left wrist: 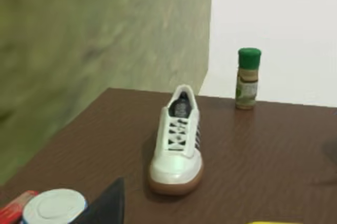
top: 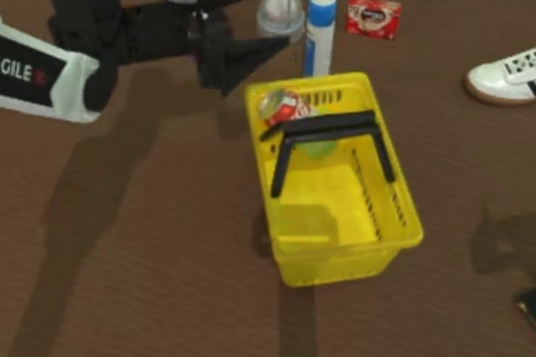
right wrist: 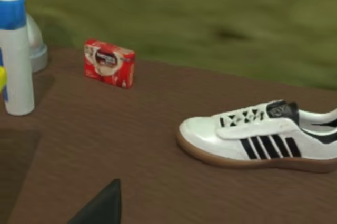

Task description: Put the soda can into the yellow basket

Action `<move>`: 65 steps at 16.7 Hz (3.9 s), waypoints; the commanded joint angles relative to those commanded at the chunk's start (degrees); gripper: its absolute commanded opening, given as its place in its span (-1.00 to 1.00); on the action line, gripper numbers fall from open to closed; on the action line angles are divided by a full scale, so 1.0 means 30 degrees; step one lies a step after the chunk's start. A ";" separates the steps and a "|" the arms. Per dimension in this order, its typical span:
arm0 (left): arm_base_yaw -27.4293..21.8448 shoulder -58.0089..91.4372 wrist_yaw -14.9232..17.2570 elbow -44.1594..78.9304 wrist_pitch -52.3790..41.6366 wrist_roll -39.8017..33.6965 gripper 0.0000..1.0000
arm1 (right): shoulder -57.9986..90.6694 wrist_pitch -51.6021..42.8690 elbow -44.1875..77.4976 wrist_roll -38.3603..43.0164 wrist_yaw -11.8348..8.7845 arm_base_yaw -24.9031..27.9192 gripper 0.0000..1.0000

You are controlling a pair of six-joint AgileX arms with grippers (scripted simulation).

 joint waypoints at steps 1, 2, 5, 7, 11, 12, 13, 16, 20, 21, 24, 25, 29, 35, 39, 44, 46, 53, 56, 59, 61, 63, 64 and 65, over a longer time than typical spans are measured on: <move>0.0259 -0.1361 -0.0759 -0.0516 -0.0546 -0.0253 1.00 | 0.1256 -0.0906 0.1232 -0.0649 -0.0022 0.0422 1.00; 0.0537 -0.2874 -0.1592 -0.1114 -0.1159 -0.0514 1.00 | 0.2768 -0.1961 0.2719 -0.1401 -0.0032 0.0900 1.00; 0.1433 -0.8258 -0.4457 -0.3462 -0.3405 -0.1271 1.00 | 0.8058 -0.5479 0.7878 -0.3891 0.0016 0.2408 1.00; 0.2044 -1.2409 -0.6613 -0.5509 -0.5222 -0.1674 1.00 | 1.2061 -0.8045 1.1727 -0.5698 0.0090 0.3471 1.00; 0.3200 -2.1345 -1.1257 -1.0547 -0.9368 -0.2055 1.00 | 2.0618 -1.3342 1.9889 -0.9424 0.0252 0.5653 1.00; 0.3452 -2.3592 -1.2407 -1.1896 -1.0414 -0.2038 1.00 | 2.2818 -1.4682 2.1989 -1.0368 0.0289 0.6209 1.00; 0.3688 -2.5801 -1.3537 -1.3250 -1.1437 -0.1973 1.00 | 2.4818 -1.5902 2.3909 -1.1229 0.0320 0.6719 1.00; 0.4285 -3.1951 -1.6684 -1.7111 -1.4202 -0.1529 1.00 | 3.0554 -1.9404 2.9448 -1.3713 0.0380 0.8214 1.00; 0.4789 -3.8137 -1.9891 -2.1118 -1.6784 -0.0623 1.00 | 3.6383 -2.3023 3.5025 -1.6306 0.0373 0.9836 1.00; 0.4865 -3.9206 -2.0477 -2.1847 -1.7212 -0.0400 1.00 | 3.7354 -2.3662 3.5951 -1.6767 0.0363 1.0131 1.00; 0.4998 -4.1167 -2.1652 -2.3290 -1.8010 0.0101 1.00 | 3.9237 -2.4960 3.7733 -1.7707 0.0334 1.0740 1.00; 0.5016 -4.1416 -2.1819 -2.3489 -1.8116 0.0174 1.00 | 3.9474 -2.5126 3.7956 -1.7829 0.0330 1.0819 1.00; 0.5021 -4.1479 -2.1862 -2.3540 -1.8143 0.0193 1.00 | 3.9522 -2.5160 3.8000 -1.7853 0.0329 1.0835 1.00; 0.5021 -4.1479 -2.1862 -2.3540 -1.8143 0.0193 1.00 | 3.9343 -2.3894 3.6556 -1.7857 0.0327 1.0838 1.00; 0.5021 -4.1479 -2.1862 -2.3540 -1.8143 0.0193 1.00 | 3.9286 -2.3481 3.6086 -1.7843 0.0326 1.0848 1.00; 0.5021 -4.1479 -2.1862 -2.3540 -1.8143 0.0193 1.00 | 3.9286 -2.3481 3.6086 -1.7843 0.0326 1.0848 0.40; 0.5021 -4.1479 -2.1862 -2.3540 -1.8143 0.0193 1.00 | 3.9286 -2.3481 3.6086 -1.7843 0.0326 1.0848 0.10; 0.5021 -4.1479 -2.1862 -2.3540 -1.8143 0.0193 1.00 | 3.9286 -2.3481 3.6086 -1.7843 0.0326 1.0848 -0.96; 0.5021 -4.1479 -2.1862 -2.3540 -1.8143 0.0193 1.00 | 3.9286 -2.3481 3.6086 -1.7843 0.0326 1.0848 -1.00; 0.5021 -4.1479 -2.1862 -2.3540 -1.8143 0.0193 1.00 | 3.9286 -2.3481 3.6086 -1.7843 0.0326 1.0848 -1.00; 0.5021 -4.1479 -2.1862 -2.3540 -1.8143 0.0193 1.00 | 3.9286 -2.3481 3.6086 -1.7843 0.0326 1.0848 -1.00; 0.5021 -4.1479 -2.1862 -2.3540 -1.8143 0.0193 1.00 | 3.9286 -2.3481 3.6086 -1.7843 0.0326 1.0848 -1.00; 0.5021 -4.1479 -2.1862 -2.3540 -1.8143 0.0193 1.00 | 3.9286 -2.3481 3.6086 -1.7843 0.0326 1.0848 -1.00; 0.5021 -4.1479 -2.1862 -2.3540 -1.8143 0.0193 1.00 | 3.9286 -2.3481 3.6086 -1.7843 0.0326 1.0848 -1.00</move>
